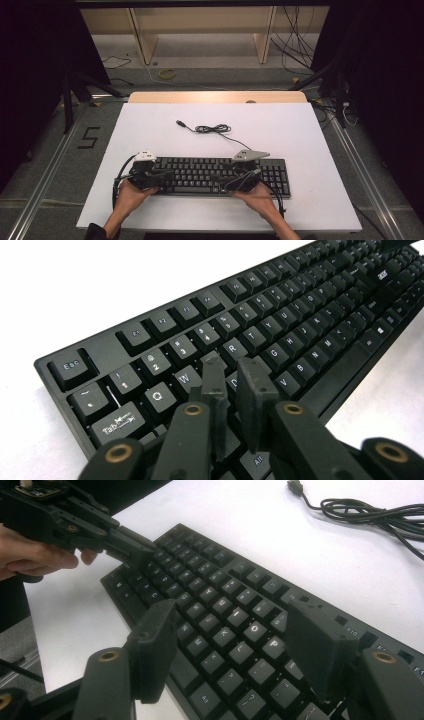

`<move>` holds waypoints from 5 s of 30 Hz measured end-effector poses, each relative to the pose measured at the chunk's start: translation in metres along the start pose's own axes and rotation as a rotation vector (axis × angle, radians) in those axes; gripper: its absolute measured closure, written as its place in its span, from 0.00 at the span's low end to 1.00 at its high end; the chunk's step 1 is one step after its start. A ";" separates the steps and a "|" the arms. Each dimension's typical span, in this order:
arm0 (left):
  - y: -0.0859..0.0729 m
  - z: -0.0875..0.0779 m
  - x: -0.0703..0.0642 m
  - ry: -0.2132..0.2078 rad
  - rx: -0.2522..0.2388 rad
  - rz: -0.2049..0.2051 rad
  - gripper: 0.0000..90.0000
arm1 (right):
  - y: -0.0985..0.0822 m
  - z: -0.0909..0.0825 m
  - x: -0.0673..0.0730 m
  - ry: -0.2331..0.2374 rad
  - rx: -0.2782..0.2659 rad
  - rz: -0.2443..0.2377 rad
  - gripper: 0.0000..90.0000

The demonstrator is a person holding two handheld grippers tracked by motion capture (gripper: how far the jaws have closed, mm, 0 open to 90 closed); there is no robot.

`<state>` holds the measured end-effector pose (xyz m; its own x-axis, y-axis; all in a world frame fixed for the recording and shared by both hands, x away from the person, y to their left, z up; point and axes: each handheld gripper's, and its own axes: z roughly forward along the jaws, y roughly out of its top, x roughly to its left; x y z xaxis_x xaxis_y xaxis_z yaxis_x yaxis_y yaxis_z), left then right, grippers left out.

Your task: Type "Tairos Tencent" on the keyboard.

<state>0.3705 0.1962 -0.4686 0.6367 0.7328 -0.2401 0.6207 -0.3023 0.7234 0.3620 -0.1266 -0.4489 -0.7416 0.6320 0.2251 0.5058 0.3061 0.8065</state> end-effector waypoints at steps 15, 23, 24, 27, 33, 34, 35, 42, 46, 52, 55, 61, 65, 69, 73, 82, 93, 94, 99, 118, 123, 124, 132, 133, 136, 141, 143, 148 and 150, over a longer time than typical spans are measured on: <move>0.000 0.005 0.000 0.014 0.036 0.011 0.99 | -0.004 -0.005 0.005 0.005 -0.012 -0.009 0.39; 0.000 0.008 0.000 0.013 0.047 0.012 0.99 | -0.007 -0.008 0.004 0.007 -0.020 -0.013 0.38; 0.000 0.008 0.000 0.012 0.049 0.009 0.99 | -0.007 -0.008 0.004 0.006 -0.018 -0.008 0.38; 0.000 0.009 0.000 0.014 0.055 0.010 0.99 | -0.008 -0.009 0.004 0.004 -0.017 -0.011 0.38; -0.002 0.013 0.001 0.018 0.077 0.003 0.99 | -0.009 -0.010 0.004 0.001 -0.016 -0.008 0.38; -0.002 0.013 0.002 0.013 0.075 -0.003 0.99 | -0.009 -0.011 0.004 0.001 -0.016 -0.008 0.38; -0.002 0.013 0.002 0.013 0.075 0.001 0.99 | -0.010 -0.011 0.004 0.000 -0.017 -0.007 0.38; -0.002 0.012 0.000 0.018 0.074 0.009 0.99 | -0.010 -0.012 0.004 -0.001 -0.017 -0.007 0.38; -0.001 0.010 -0.001 0.013 0.061 0.008 0.94 | -0.011 -0.011 0.004 -0.002 -0.016 -0.006 0.38; 0.000 0.005 -0.003 -0.011 0.014 0.007 0.85 | -0.011 -0.011 0.003 -0.005 -0.020 -0.004 0.38; 0.001 0.002 -0.003 -0.026 -0.008 0.002 0.78 | -0.011 -0.011 0.003 -0.007 -0.019 -0.005 0.38; 0.002 -0.003 -0.005 -0.047 -0.052 -0.003 0.62 | -0.011 -0.010 0.004 -0.005 -0.018 -0.006 0.38; 0.002 -0.005 -0.007 -0.050 -0.076 0.002 0.52 | -0.011 -0.009 0.005 -0.002 -0.014 -0.004 0.38; 0.002 -0.008 -0.009 -0.047 -0.099 -0.001 0.45 | -0.011 -0.008 0.007 0.001 -0.015 -0.007 0.38; 0.002 -0.010 -0.007 -0.047 -0.116 -0.009 0.40 | -0.009 -0.006 0.008 0.003 -0.017 -0.008 0.39; 0.001 -0.013 -0.008 -0.049 -0.138 -0.017 0.36 | -0.007 -0.001 0.012 0.014 -0.014 -0.007 0.40; 0.000 -0.017 -0.010 -0.039 -0.168 -0.033 0.35 | -0.004 0.008 0.021 0.034 -0.003 -0.026 0.48; 0.000 -0.018 -0.010 -0.041 -0.176 -0.043 0.35 | -0.003 0.009 0.022 0.038 -0.003 -0.029 0.49; -0.001 -0.018 -0.009 -0.045 -0.180 -0.047 0.34 | -0.001 0.013 0.025 0.050 -0.002 -0.044 0.54; -0.010 -0.026 -0.008 -0.045 -0.197 -0.061 0.32 | 0.004 0.034 0.039 0.077 0.063 -0.098 0.87; -0.013 -0.027 -0.007 -0.038 -0.194 -0.063 0.32 | 0.003 0.040 0.042 0.086 0.084 -0.106 0.96; -0.014 -0.027 -0.006 -0.039 -0.197 -0.066 0.32 | 0.003 0.041 0.042 0.088 0.089 -0.108 0.97; -0.017 -0.029 -0.005 -0.035 -0.193 -0.065 0.33 | -0.002 0.057 0.047 0.083 0.139 -0.124 1.00; -0.017 -0.029 -0.005 -0.036 -0.195 -0.067 0.33 | -0.002 0.058 0.048 0.082 0.142 -0.128 1.00; -0.017 -0.030 -0.005 -0.036 -0.192 -0.069 0.33 | -0.002 0.061 0.049 0.079 0.146 -0.132 1.00; -0.018 -0.029 -0.006 -0.039 -0.191 -0.070 0.33 | -0.003 0.065 0.048 0.069 0.158 -0.128 1.00; -0.019 -0.030 -0.006 -0.040 -0.190 -0.071 0.33 | -0.003 0.066 0.048 0.067 0.162 -0.130 1.00; -0.019 -0.030 -0.005 -0.041 -0.183 -0.068 0.32 | -0.004 0.070 0.048 0.062 0.173 -0.131 1.00; -0.019 -0.030 -0.006 -0.042 -0.186 -0.072 0.32 | -0.005 0.072 0.048 0.056 0.183 -0.134 1.00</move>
<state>0.3413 0.2160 -0.4619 0.6147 0.7211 -0.3197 0.5728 -0.1294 0.8094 0.3553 -0.0467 -0.4812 -0.8283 0.5379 0.1568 0.4689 0.5122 0.7196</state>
